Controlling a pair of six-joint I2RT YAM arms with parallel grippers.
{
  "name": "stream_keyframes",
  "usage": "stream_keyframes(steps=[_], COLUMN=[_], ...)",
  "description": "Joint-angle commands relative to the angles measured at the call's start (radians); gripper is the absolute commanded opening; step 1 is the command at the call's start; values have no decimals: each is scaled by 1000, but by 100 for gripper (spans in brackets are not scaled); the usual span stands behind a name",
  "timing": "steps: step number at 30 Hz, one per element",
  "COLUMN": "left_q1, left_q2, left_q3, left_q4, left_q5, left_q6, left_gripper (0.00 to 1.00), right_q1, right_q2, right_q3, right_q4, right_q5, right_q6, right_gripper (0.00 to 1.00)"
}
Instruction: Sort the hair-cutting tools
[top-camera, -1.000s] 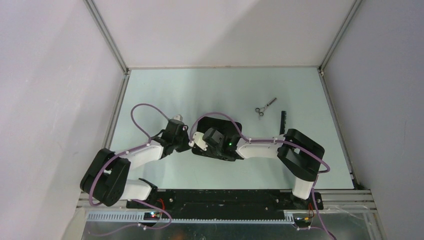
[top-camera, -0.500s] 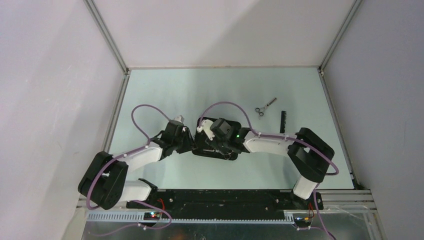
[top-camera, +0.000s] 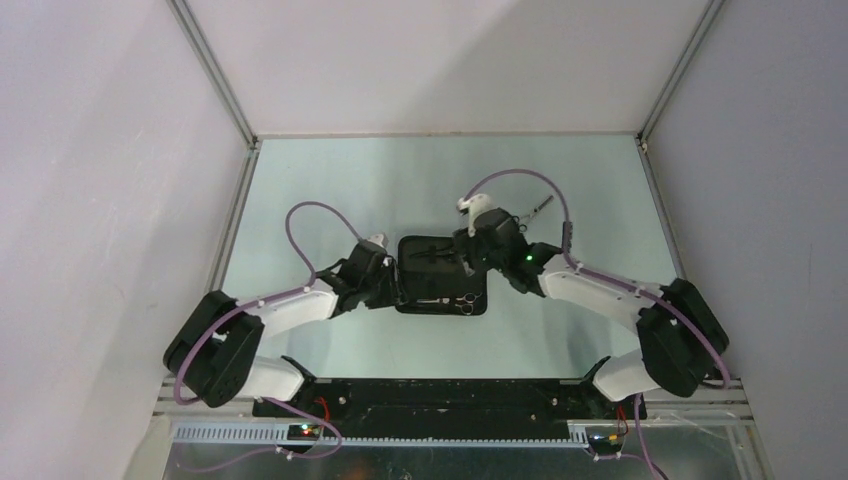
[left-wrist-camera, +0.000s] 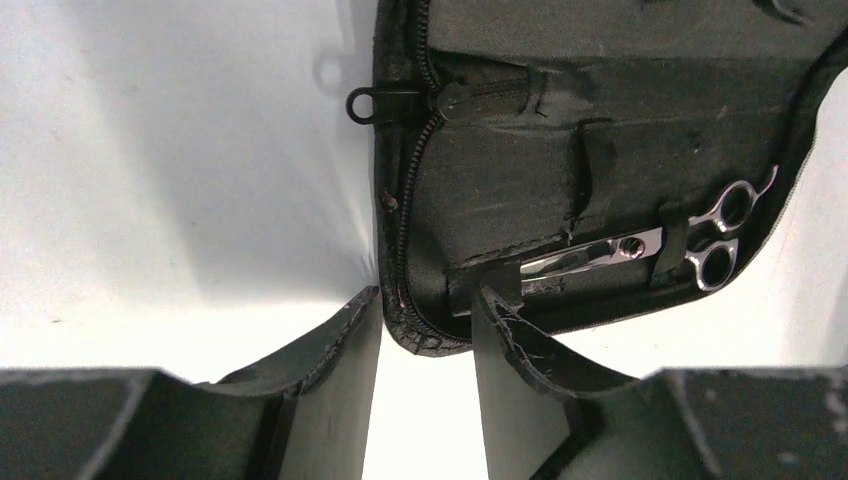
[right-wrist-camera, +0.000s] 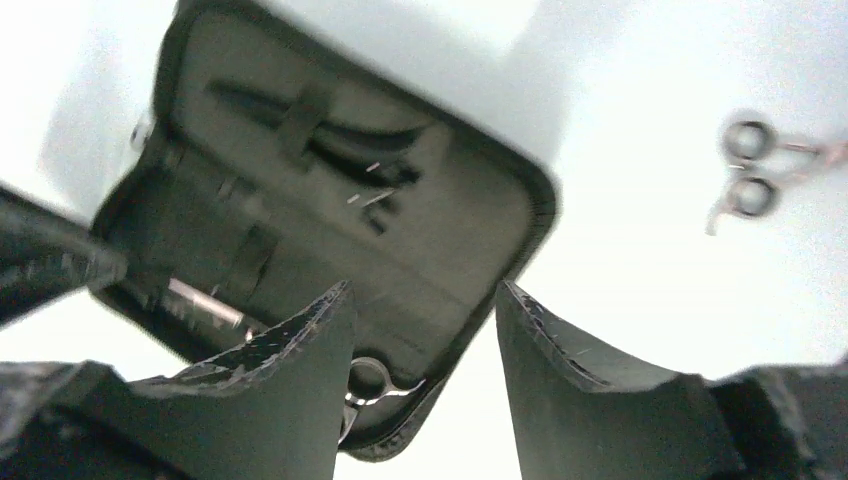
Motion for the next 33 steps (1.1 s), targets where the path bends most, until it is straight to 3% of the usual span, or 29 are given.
stream_keyframes(steps=[1, 4, 10, 12, 18, 22, 33], left_q1=[-56, -66, -75, -75, -74, -74, -23], left_q2=[61, 65, 38, -23, -197, -321, -477], left_q3=[-3, 2, 5, 10, 47, 64, 57], left_q4=[-174, -191, -219, -236, -300, -352, -417], left_q5=[-84, -112, -131, -152, -250, -341, -377], left_q6=[40, 42, 42, 36, 35, 35, 39], left_gripper=[45, 44, 47, 61, 87, 98, 100], right_q1=[-140, -262, -420, -437, -470, -475, -477], right_q2=[-86, -69, 80, 137, 324, 431, 529], right_q3=[-12, 10, 153, 198, 345, 428, 473], right_q4=[102, 61, -133, -164, -254, -286, -364], right_q5=[52, -3, 101, 148, 211, 212, 168], right_q6=[172, 216, 340, 359, 415, 436, 482], right_gripper=[59, 57, 57, 58, 56, 54, 36])
